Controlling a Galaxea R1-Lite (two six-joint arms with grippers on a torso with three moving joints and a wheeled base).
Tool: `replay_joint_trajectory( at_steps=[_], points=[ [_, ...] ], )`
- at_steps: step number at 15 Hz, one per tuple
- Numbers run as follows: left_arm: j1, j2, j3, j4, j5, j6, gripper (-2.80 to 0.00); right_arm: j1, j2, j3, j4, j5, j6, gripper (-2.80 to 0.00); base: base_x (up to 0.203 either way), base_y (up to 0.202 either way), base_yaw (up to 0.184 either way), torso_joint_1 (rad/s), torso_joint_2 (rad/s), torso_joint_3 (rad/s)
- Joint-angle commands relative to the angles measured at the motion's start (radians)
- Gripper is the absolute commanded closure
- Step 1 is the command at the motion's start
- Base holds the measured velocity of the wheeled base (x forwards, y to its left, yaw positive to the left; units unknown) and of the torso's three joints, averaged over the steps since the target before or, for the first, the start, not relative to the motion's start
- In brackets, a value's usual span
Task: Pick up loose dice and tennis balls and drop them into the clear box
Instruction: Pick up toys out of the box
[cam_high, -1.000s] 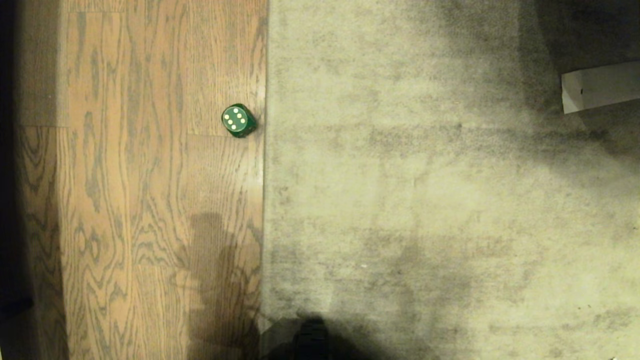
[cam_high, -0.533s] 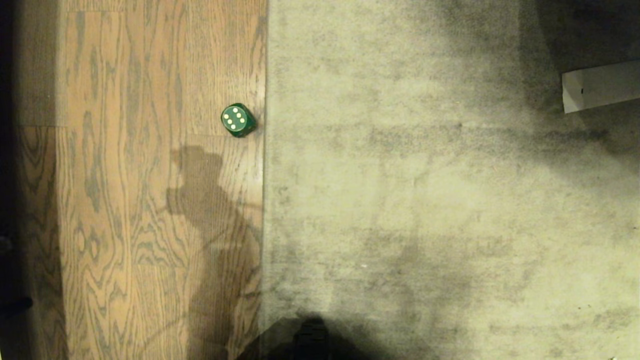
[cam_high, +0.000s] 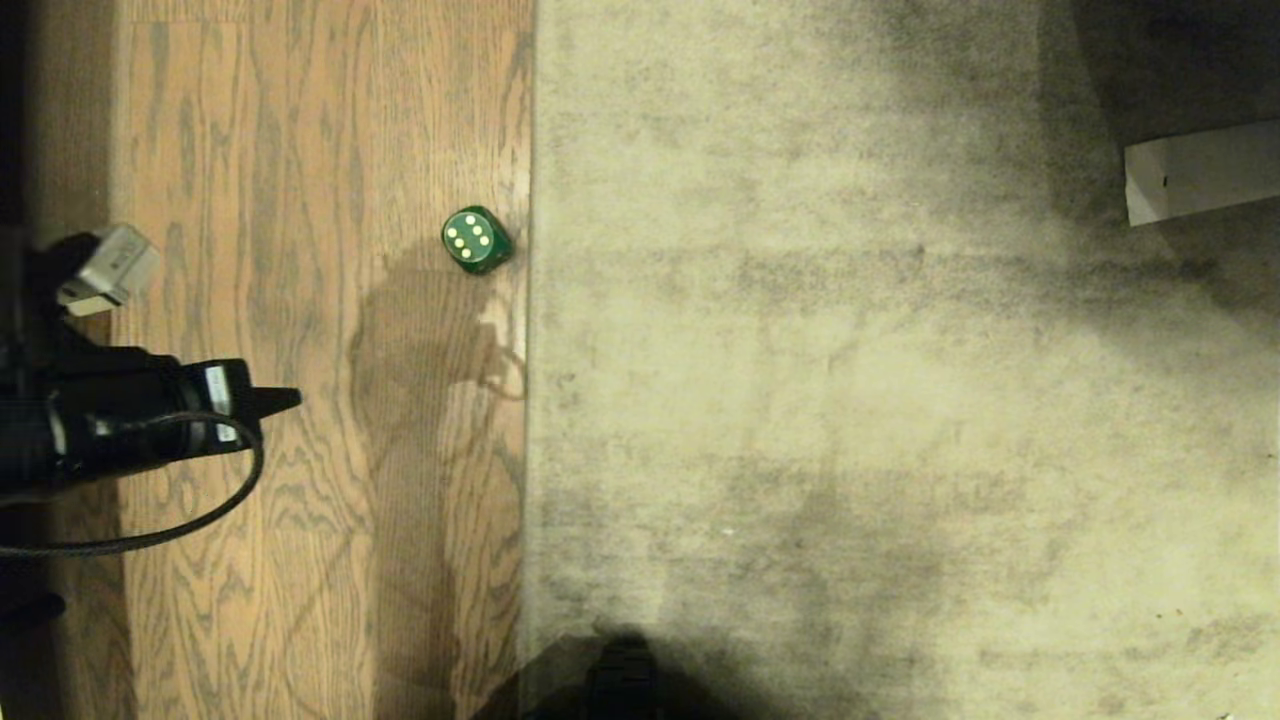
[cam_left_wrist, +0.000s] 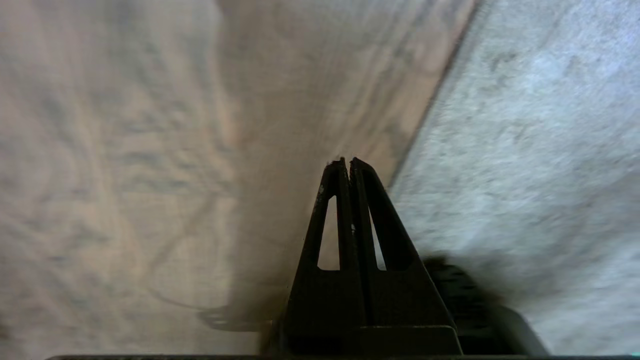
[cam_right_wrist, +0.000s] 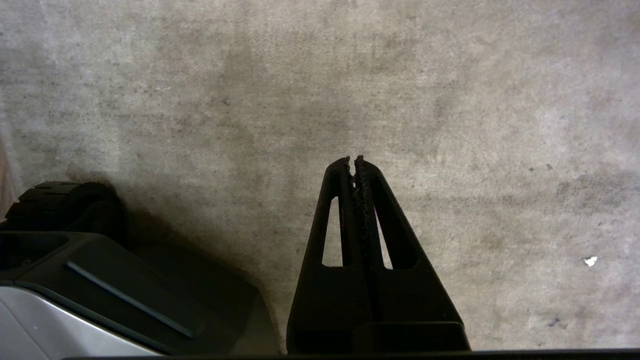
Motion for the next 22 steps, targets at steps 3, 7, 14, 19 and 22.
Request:
replay_joint_trajectory(
  at_steps=[3,7,14,19,22],
  points=[
    [-0.077,0.178,-0.158,0.045,0.053,-0.074,0.0,0.0,0.0,0.0,0.0,0.001,0.0,0.0,0.0,0.0,0.0,0.0,0.0,0.0],
    [-0.084,0.228,-0.257,0.098,0.073,-0.116,-2.3,0.0,0.0,0.0,0.0,-0.001,-0.001,0.0,0.0,0.0,0.0,0.0,0.0,0.0],
    [-0.085,0.217,-0.303,0.107,0.07,-0.114,-2.8,0.0,0.0,0.0,0.0,0.001,-0.002,0.0,0.0,0.0,0.0,0.0,0.0,0.0],
    [-0.106,0.271,-0.387,0.131,0.063,-0.18,-2.8,0.001,0.0,0.0,0.0,0.001,-0.002,0.0,0.0,0.0,0.0,0.0,0.0,0.0],
    [-0.13,0.292,-0.433,0.132,0.063,-0.193,-2.8,0.001,0.0,0.0,0.0,0.001,-0.002,0.0,0.0,0.0,0.0,0.0,0.0,0.0]
  ],
)
